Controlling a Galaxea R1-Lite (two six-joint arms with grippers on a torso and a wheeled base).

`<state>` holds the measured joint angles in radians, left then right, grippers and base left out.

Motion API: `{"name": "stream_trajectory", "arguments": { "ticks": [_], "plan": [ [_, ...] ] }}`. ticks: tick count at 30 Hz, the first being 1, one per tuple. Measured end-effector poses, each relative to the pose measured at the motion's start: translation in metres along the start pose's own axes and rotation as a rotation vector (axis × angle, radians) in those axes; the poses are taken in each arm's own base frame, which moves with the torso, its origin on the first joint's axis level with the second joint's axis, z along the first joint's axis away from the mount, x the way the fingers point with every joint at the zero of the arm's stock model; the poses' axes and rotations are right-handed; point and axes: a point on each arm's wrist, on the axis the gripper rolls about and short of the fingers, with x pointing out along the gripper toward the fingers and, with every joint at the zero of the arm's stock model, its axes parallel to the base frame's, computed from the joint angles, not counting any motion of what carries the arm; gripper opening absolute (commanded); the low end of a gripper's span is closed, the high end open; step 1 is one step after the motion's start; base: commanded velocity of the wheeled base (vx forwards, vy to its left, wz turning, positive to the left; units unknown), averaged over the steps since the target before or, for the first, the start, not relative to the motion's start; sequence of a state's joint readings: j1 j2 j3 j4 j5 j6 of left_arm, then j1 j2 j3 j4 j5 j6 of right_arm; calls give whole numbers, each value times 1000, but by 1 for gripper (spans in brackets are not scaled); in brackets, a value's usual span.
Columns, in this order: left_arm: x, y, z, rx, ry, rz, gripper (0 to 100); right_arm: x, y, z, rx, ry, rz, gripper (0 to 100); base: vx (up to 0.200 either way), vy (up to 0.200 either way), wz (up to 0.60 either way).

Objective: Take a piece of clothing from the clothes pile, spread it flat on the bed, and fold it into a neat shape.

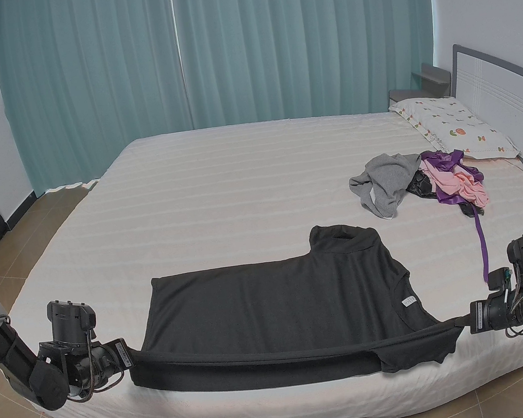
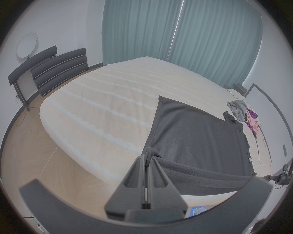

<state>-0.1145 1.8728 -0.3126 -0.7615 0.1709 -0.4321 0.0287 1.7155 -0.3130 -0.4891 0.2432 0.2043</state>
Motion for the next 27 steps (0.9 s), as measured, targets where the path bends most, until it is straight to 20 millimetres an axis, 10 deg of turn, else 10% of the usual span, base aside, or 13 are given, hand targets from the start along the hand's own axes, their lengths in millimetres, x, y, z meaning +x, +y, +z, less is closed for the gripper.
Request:
{"name": "stream_trajectory", "arguments": {
  "ticks": [27],
  "plan": [
    [48, -15, 10, 5, 4, 44, 0, 55, -1, 47, -9, -7, -20, 0, 0, 0, 0]
  ]
}}
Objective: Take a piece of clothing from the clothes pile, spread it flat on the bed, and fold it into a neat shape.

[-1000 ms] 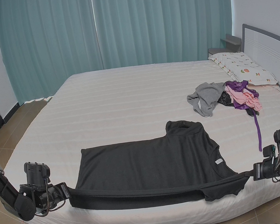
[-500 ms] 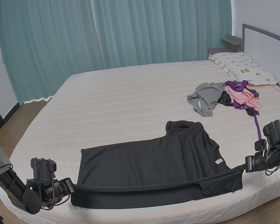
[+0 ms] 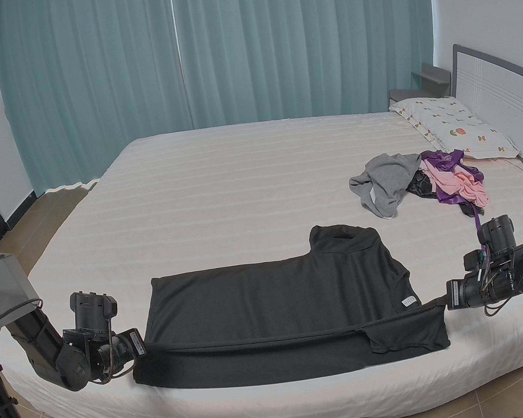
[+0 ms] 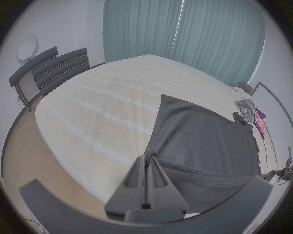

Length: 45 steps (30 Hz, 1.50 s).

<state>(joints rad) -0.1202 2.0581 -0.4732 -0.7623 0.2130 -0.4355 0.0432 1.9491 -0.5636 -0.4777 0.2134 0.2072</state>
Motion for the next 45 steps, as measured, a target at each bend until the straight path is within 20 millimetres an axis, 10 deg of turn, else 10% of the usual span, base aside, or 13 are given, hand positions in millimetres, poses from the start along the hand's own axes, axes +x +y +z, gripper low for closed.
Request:
{"name": "stream_trajectory", "arguments": {
  "ticks": [22, 23, 32, 45],
  "plan": [
    [38, -8, -4, -21, 36, 15, 0, 39, 10, 15, -38, 5, -27, 0, 0, 0, 0],
    [40, -9, -4, -24, 39, 16, 100, 40, 10, 15, -39, 7, -27, 100, 0, 0, 0],
    [45, -10, -5, -77, 45, 9, 100, 43, 10, 16, 46, 6, -13, 100, 0, 0, 0],
    [5, -1, 17, -174, -25, -74, 100, -8, 20, 8, 245, -57, 33, 100, 0, 0, 0]
  ]
}}
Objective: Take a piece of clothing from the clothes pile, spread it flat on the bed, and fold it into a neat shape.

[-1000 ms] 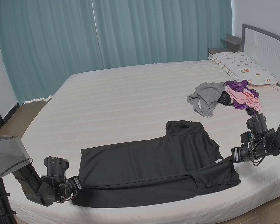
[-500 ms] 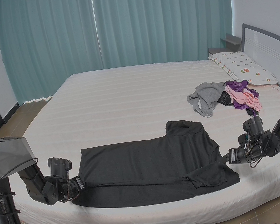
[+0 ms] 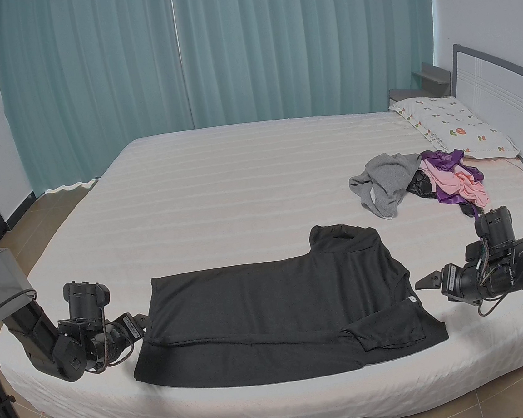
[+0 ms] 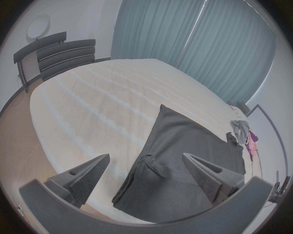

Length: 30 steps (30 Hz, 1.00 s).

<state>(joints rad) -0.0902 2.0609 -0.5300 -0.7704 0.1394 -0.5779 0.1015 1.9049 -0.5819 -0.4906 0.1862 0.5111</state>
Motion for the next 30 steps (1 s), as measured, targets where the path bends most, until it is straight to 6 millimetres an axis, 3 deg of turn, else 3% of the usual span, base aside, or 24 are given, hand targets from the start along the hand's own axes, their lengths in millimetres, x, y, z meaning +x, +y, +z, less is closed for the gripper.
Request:
{"name": "stream_trajectory", "arguments": {
  "ticks": [6, 12, 15, 21, 30],
  "plan": [
    [-16, 1, 2, -105, 34, -82, 100, -27, 2, -9, 159, -31, 20, 100, 0, 0, 0],
    [-21, 2, 1, -138, 70, -128, 100, -40, 1, -17, 241, -69, 63, 100, 0, 0, 0],
    [-19, 2, 0, -144, 81, -134, 100, -39, -1, -21, 241, -85, 80, 100, 0, 0, 0],
    [-15, 1, 1, -199, 77, -170, 100, -30, -6, -28, 244, -77, 73, 100, 200, 0, 0],
    [-11, 4, -6, -198, 114, -172, 100, -21, -9, -39, 233, -40, 55, 100, 0, 0, 0]
  ]
}}
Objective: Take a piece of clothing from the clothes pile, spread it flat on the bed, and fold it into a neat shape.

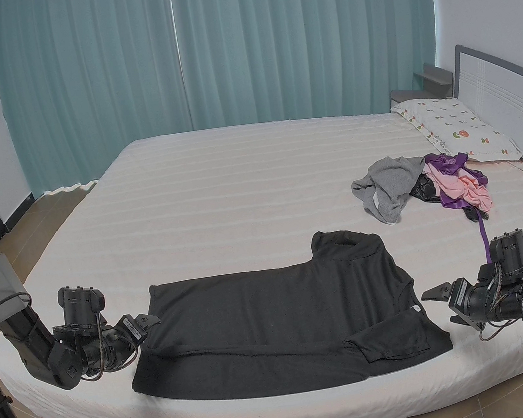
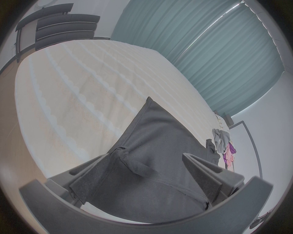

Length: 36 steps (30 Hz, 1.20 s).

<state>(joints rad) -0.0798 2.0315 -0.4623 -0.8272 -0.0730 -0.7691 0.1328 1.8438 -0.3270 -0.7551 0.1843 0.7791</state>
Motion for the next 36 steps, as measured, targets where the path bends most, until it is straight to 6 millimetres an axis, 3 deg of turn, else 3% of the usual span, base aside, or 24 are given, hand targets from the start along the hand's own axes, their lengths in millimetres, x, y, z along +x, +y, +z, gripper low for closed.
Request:
{"name": "stream_trajectory", "arguments": {
  "ticks": [11, 21, 28, 36],
  "plan": [
    [11, 6, -9, 1, 54, 24, 100, 4, -2, -6, -7, 27, -16, 100, 0, 0, 0],
    [33, 3, -4, 0, 52, 19, 100, 10, -3, -7, -9, 22, -14, 100, 0, 0, 0],
    [44, -1, 9, -128, 6, 2, 100, 13, -5, -7, -7, 26, -20, 100, 0, 0, 0],
    [46, 9, 31, -273, -48, -3, 100, 14, -7, -9, -5, 32, -27, 100, 0, 0, 0]
  ]
}}
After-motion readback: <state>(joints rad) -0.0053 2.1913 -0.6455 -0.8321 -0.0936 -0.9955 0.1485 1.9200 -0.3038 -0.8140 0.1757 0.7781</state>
